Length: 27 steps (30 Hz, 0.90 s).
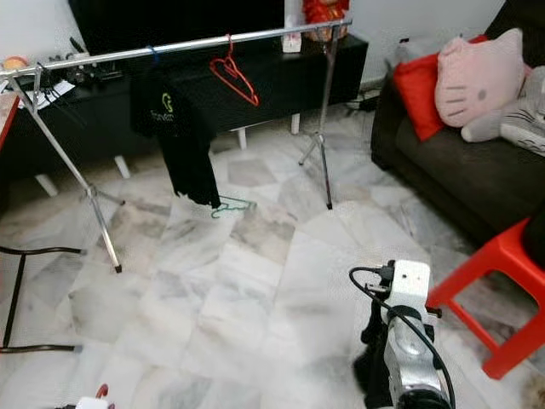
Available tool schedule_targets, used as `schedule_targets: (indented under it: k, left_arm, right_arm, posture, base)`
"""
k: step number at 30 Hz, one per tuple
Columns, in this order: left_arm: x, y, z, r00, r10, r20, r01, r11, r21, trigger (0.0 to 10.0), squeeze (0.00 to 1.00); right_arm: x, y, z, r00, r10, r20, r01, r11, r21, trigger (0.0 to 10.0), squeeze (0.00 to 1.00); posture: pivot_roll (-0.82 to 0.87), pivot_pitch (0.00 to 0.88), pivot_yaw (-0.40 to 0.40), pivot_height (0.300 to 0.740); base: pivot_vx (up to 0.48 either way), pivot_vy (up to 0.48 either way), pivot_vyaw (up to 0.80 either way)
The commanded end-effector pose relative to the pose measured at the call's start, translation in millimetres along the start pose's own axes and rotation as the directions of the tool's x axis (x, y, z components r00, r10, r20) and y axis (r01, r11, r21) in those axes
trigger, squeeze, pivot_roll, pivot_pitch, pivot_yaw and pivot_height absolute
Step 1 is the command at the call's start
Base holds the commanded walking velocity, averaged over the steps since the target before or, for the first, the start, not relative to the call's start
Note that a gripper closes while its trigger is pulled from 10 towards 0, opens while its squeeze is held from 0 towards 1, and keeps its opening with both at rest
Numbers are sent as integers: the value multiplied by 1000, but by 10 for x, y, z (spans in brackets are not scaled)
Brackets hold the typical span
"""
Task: Hang hanger
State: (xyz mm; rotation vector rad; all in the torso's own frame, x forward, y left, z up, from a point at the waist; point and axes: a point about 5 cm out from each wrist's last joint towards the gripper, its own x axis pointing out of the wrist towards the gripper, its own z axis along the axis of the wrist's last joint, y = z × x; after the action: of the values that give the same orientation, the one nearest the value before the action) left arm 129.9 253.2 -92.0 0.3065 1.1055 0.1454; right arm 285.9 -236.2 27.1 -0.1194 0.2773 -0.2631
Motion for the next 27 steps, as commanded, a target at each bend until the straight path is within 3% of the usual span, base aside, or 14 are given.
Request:
schedule_targets:
  k: [1, 3, 4, 5, 6, 9, 11, 15, 16, 17, 19, 21, 26, 27]
  left_arm:
    - [-9, 34, -40, 999, 36, 7, -36, 999, 4, 10000, 0]
    - [-10, 39, -24, 998, 50, 24, -51, 999, 7, 10000, 0]
    - [-13, 48, 7, 996, 74, 59, -75, 997, 14, 10000, 0]
    - [8, 286, 662, 953, 139, 270, -152, 988, 31, 10000, 0]
    - [-17, 371, 912, 925, 157, 346, -178, 984, 30, 10000, 0]
    - [-103, 491, 1285, 860, 182, 476, -220, 975, 26, 10000, 0]
    - [-211, 542, 1582, 792, 176, 584, -247, 968, 42, 10000, 0]
    - [-278, 509, 1771, 762, 117, 637, -195, 979, 52, 10000, 0]
    - [-299, 461, 1832, 756, 63, 652, -154, 985, 84, 10000, 0]
    - [-333, 345, 1901, 745, -65, 664, -81, 979, 186, 10000, 0]
    - [-382, 245, 1958, 727, -169, 665, -33, 960, 280, 10000, 0]
    - [-475, 103, 2037, 705, -318, 634, 54, 915, 400, 10000, 0]
    - [-554, -31, 2066, 715, -474, 514, 129, 812, 569, 10000, 0]
    - [-603, -97, 2060, 709, -546, 447, 183, 754, 631, 10000, 0]
  right_arm:
    - [46, 191, 147, 998, 58, 39, -58, 998, -13, 10000, 0]
    - [53, 265, 163, 997, 77, 30, -77, 997, -12, 10000, 0]
    - [62, 381, 200, 994, 104, 33, -103, 994, -26, 10000, 0]
    - [74, 497, 231, 992, 126, 27, -125, 992, -28, 10000, 0]
    - [78, 524, 241, 991, 131, 24, -131, 991, -28, 10000, 0]
    - [87, 619, 286, 987, 157, 27, -156, 987, -33, 10000, 0]
    - [102, 757, 363, 980, 194, 38, -191, 979, -70, 10000, 0]
    - [132, 810, 406, 981, 192, 27, -190, 979, -77, 10000, 0]
    - [144, 820, 414, 983, 183, 18, -181, 980, -83, 10000, 0]
    - [163, 815, 419, 987, 159, 4, -158, 984, -88, 10000, 0]
    - [183, 811, 430, 990, 139, -8, -139, 986, -91, 10000, 0]
    - [212, 822, 467, 993, 120, -20, -122, 988, -93, 10000, 0]
    - [214, 908, 483, 988, 148, -34, -151, 983, -106, 10000, 0]
    - [205, 946, 469, 987, 153, -45, -157, 981, -112, 10000, 0]
  posture:
    - [-54, 0, 23, 740]
    - [-47, 0, 24, 740]
    - [-45, 0, 25, 740]
    - [-40, 0, 24, 740]
    - [-40, 0, 24, 740]
    - [-32, 0, 24, 740]
    - [-28, 0, 24, 740]
    - [-25, 0, 24, 740]
    - [-25, 0, 24, 740]
    - [-25, 0, 24, 740]
    - [-29, 0, 28, 740]
    - [-25, 0, 30, 740]
    - [-19, 0, 28, 740]
    - [-19, 0, 29, 740]
  base:
    - [0, 0, 0]
    - [0, 0, 0]
    - [0, 0, 0]
    - [0, 0, 0]
    - [0, 0, 0]
    - [0, 0, 0]
    - [0, 0, 0]
    - [0, 0, 0]
    - [0, 0, 0]
    - [0, 0, 0]
    - [0, 0, 0]
    - [0, 0, 0]
    - [0, 0, 0]
    - [0, 0, 0]
